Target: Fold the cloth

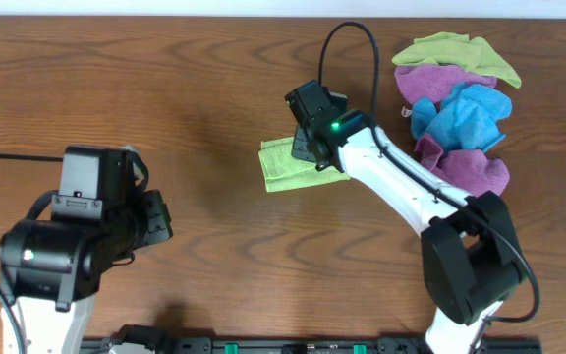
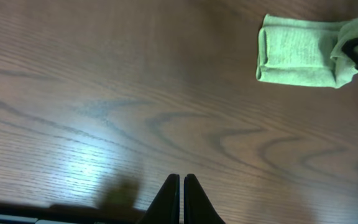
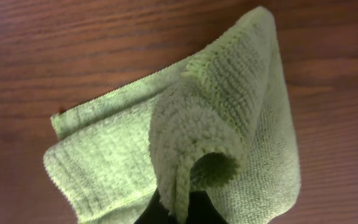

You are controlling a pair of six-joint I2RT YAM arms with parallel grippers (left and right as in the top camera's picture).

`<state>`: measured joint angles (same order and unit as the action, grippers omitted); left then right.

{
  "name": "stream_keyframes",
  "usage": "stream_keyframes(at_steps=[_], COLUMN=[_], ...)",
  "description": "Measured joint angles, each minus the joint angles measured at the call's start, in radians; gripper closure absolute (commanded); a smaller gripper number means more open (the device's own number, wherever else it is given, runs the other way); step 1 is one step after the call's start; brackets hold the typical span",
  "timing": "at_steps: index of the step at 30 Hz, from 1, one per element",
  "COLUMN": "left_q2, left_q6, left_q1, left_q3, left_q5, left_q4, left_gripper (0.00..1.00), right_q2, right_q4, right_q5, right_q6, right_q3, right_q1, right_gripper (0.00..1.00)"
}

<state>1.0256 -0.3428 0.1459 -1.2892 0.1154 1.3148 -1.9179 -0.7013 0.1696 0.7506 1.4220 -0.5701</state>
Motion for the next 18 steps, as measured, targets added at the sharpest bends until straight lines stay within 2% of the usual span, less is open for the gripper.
stream_keyframes(at_steps=[11,18], left_q2=[0.0,0.0], left_q6=[0.0,0.0], left_q1=[0.0,0.0], left_q3=[0.027,0.027], left_q5=[0.013,0.013], left_q4=[-0.012,-0.013], left_gripper=[0.94,0.94], right_q2=[0.0,-0.001], right_q4=[0.001,0.038], right_q5=[-0.008,-0.005], right_q6=[-0.048,-0.087], right_q3=[0.0,0.0], right_q1=[-0.117,-0.126], right_gripper=[0.99,0.99])
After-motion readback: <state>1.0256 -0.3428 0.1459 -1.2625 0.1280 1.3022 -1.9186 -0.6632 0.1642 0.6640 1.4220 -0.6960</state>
